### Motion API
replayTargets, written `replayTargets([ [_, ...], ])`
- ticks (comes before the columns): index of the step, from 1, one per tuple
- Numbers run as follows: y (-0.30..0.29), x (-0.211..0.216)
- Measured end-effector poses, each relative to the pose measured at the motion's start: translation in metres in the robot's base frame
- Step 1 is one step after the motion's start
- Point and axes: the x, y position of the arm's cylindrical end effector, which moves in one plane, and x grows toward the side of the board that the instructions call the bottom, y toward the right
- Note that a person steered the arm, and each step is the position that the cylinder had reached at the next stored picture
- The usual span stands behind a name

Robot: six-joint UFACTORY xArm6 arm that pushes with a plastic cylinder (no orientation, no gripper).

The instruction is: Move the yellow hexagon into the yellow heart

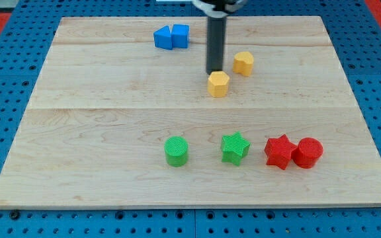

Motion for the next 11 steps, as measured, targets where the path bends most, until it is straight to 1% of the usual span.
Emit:
replayTargets([
  [1, -0.038, 0.044],
  [2, -0.074, 0.066],
  [3, -0.092, 0.107],
  [4, -0.025, 0.104],
  [5, -0.008, 0.088],
  [6, -0.008, 0.054],
  [8, -0.051, 0.047],
  [9, -0.016, 0.024],
  [10, 0.043, 0.020],
  [11, 0.048, 0.062],
])
